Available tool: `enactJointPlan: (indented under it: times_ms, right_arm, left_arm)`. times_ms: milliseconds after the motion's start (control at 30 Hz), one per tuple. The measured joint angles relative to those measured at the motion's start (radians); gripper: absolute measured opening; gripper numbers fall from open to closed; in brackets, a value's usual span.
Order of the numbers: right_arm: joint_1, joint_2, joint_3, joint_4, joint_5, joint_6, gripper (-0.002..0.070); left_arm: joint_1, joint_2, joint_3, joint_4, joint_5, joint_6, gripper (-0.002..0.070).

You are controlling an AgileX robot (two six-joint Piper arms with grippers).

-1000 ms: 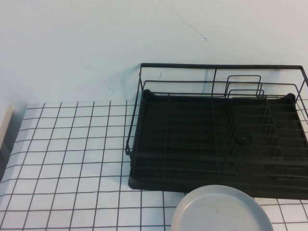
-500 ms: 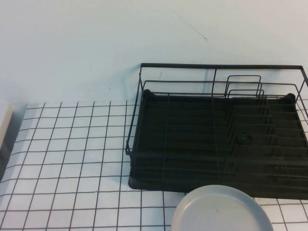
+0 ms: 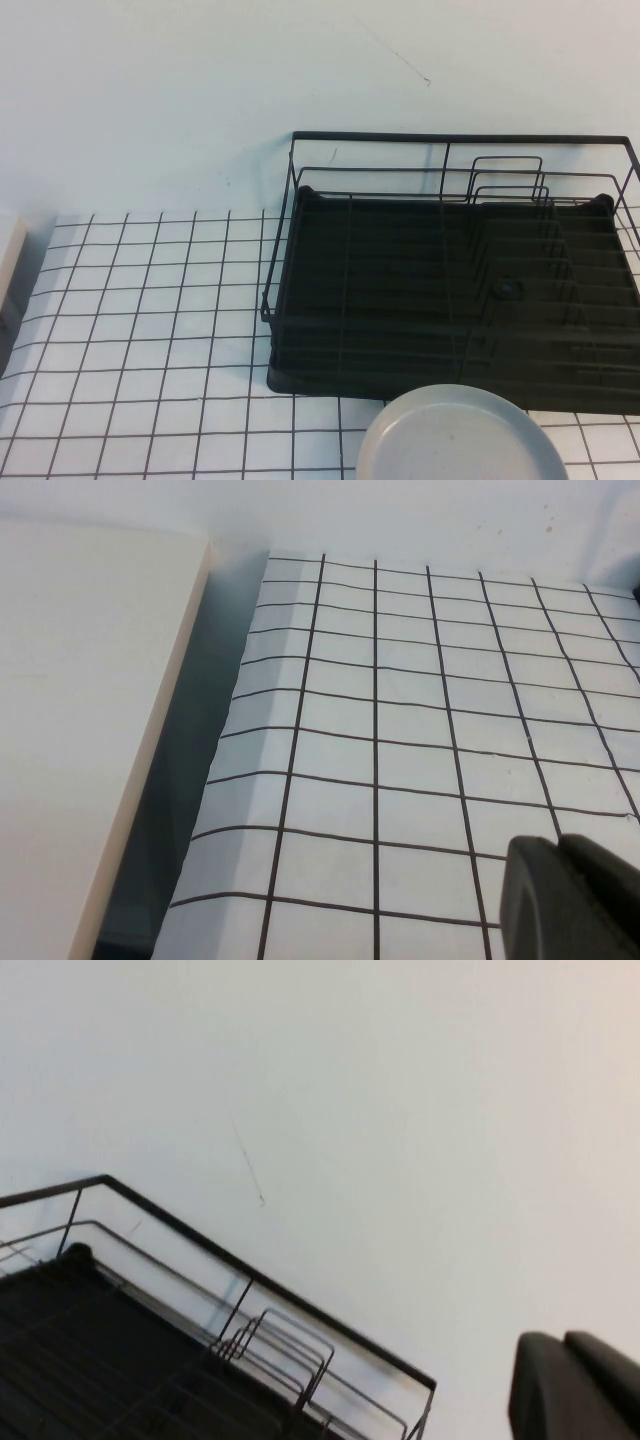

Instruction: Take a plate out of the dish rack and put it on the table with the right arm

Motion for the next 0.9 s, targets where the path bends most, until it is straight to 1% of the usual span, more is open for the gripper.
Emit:
enactJointPlan:
  times_ms: [67, 133, 200, 267, 333, 400, 467, 600, 900]
  right_arm:
    - [0.000, -0.008, 0.047, -0.031, -0.020, 0.052, -0.0002]
    - [0.000, -0.016, 0.121, -0.150, -0.054, 0.187, -0.0002]
    - [0.000, -0.040, 0.214, -0.359, -0.103, 0.407, -0.0002]
    - [0.000, -0.083, 0.300, -0.517, -0.124, 0.614, -0.0002]
    - [0.000, -0.148, 0.382, -0.606, -0.115, 0.776, -0.0002]
    - [0.000, -0.214, 0.460, -0.667, -0.085, 0.890, -0.0002]
    - [0.000, -0.266, 0.511, -0.695, -0.055, 0.932, -0.0002]
    - [0.000, -0.321, 0.565, -0.710, -0.026, 0.960, -0.0002]
    - [0.000, -0.329, 0.571, -0.701, 0.000, 0.969, -0.0002]
  left_arm:
    - [0.000, 0.000, 0.000, 0.000, 0.000, 0.000, -0.0003]
    - [0.000, 0.000, 0.000, 0.000, 0.000, 0.000, -0.0003]
    - [0.000, 0.000, 0.000, 0.000, 0.000, 0.000, -0.0003]
    - [0.000, 0.000, 0.000, 0.000, 0.000, 0.000, -0.0003]
    - [0.000, 0.000, 0.000, 0.000, 0.000, 0.000, -0.0003]
    - [0.000, 0.000, 0.000, 0.000, 0.000, 0.000, -0.0003]
    - [0.000, 0.000, 0.000, 0.000, 0.000, 0.000, -0.0003]
    - [0.000, 0.000, 0.000, 0.000, 0.000, 0.000, -0.0003]
    - [0.000, 0.000, 0.000, 0.000, 0.000, 0.000, -0.0003]
